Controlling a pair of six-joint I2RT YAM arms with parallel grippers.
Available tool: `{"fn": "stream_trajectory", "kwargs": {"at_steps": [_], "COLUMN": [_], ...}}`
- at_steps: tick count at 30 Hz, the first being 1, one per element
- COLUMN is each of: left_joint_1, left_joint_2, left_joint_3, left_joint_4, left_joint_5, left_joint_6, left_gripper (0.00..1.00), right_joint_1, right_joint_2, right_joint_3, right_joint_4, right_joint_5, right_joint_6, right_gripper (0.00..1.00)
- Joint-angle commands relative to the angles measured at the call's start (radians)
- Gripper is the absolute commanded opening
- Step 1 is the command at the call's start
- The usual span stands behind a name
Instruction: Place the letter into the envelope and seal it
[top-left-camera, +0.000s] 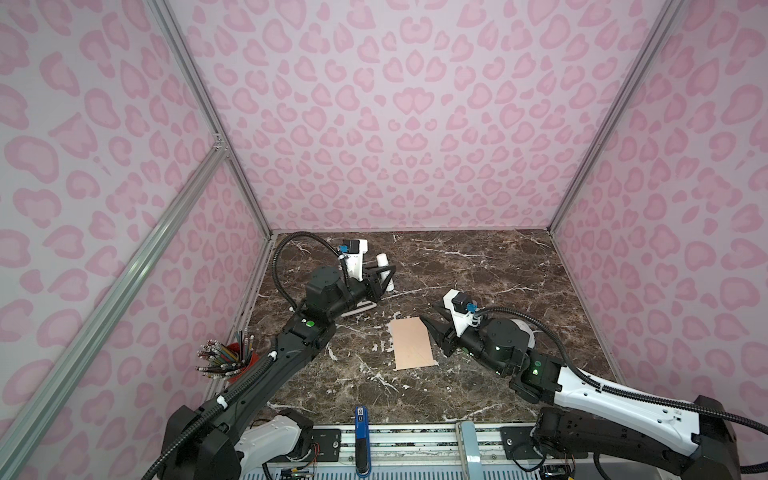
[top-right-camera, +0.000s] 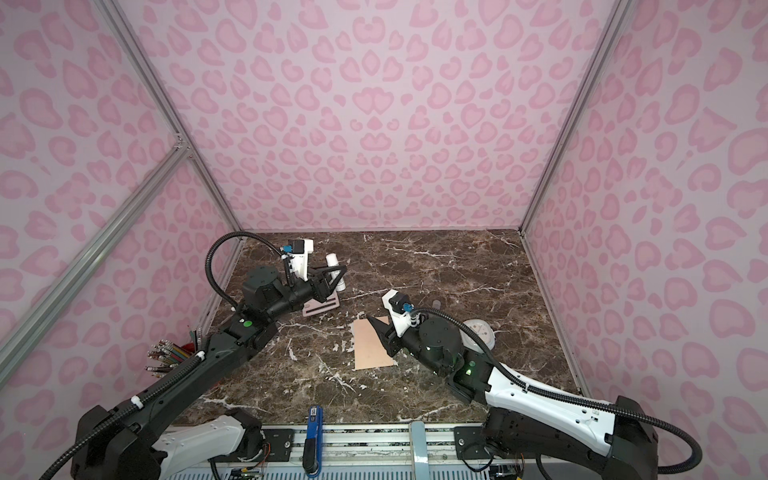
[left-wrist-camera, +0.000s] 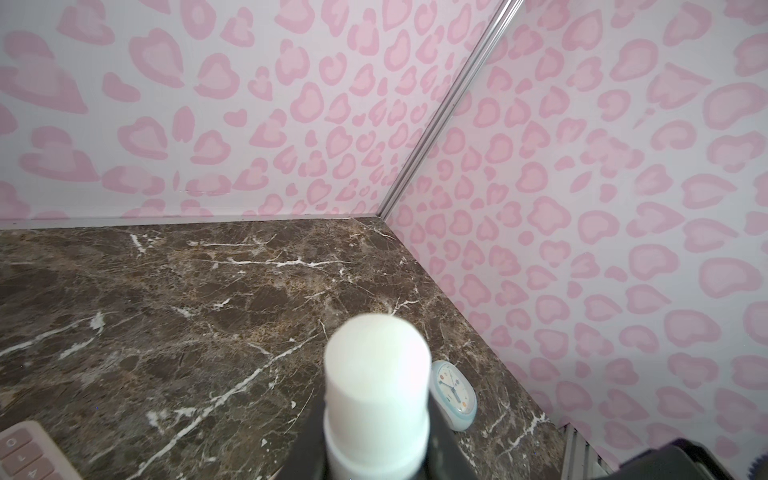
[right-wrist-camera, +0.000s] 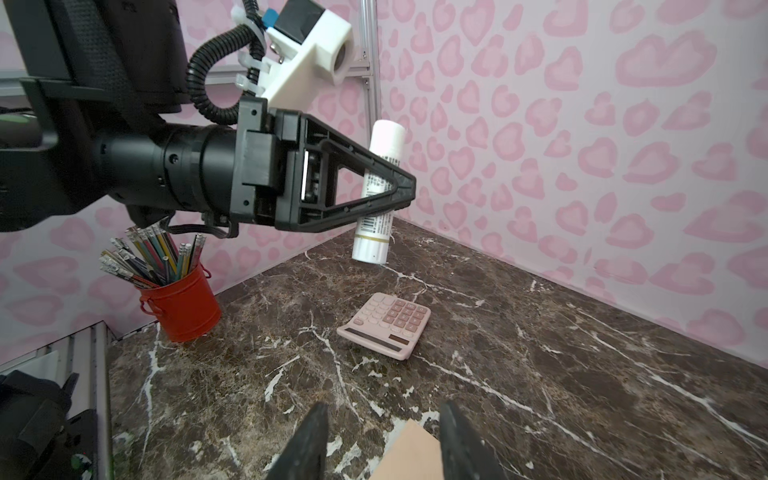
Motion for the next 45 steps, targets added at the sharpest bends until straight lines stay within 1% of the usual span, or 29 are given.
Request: {"fn": "stream_trajectory", "kwargs": {"at_steps": [1, 5, 8, 14, 16, 20, 30, 37, 45], "left_joint_1": [0.031, 0.043, 0.045, 0.048, 0.049, 0.050, 0.048, 0.045, 0.045], "left_joint_2": [0.040, 0.104, 0.145, 0.193, 0.205, 0.221, 0.227, 0.230, 0.235], "left_joint_3": [0.028, 0.060, 0.069, 0.073, 0.075, 0.079, 0.081, 0.078, 0.074], "left_joint_4": [0.184, 0.267, 0.346, 0.499, 0.537, 0.579, 0.607, 0.630, 0.635], "left_joint_5": [0.230, 0.353, 0.430, 0.536, 0.556, 0.574, 0.585, 0.585, 0.593], "left_joint_6": [-0.054, -0.080, -0.117, -0.194, -0.218, -0.245, -0.268, -0.286, -0.287], "left_gripper": [0.04, 0.04, 0.04, 0.04, 0.03, 0.03, 0.03, 0.03, 0.03], "right_joint_1": [-0.069, -0.145, -0.187, -0.264, -0.273, -0.274, -0.273, -0.272, -0.273], "right_joint_2": [0.035, 0.118, 0.178, 0.258, 0.274, 0.295, 0.314, 0.337, 0.359], "right_joint_3": [0.014, 0.052, 0.071, 0.090, 0.100, 0.131, 0.154, 0.164, 0.183], "right_joint_4": [0.097, 0.195, 0.287, 0.429, 0.451, 0.441, 0.432, 0.454, 0.465], "right_joint_5": [-0.242, -0.403, -0.497, -0.605, -0.637, -0.688, -0.700, -0.686, -0.694], "right_joint_6": [0.054, 0.109, 0.168, 0.280, 0.296, 0.291, 0.290, 0.303, 0.310], "right_gripper": [0.44, 0.43, 0.42, 0.44, 0.44, 0.43, 0.38, 0.40, 0.32]}}
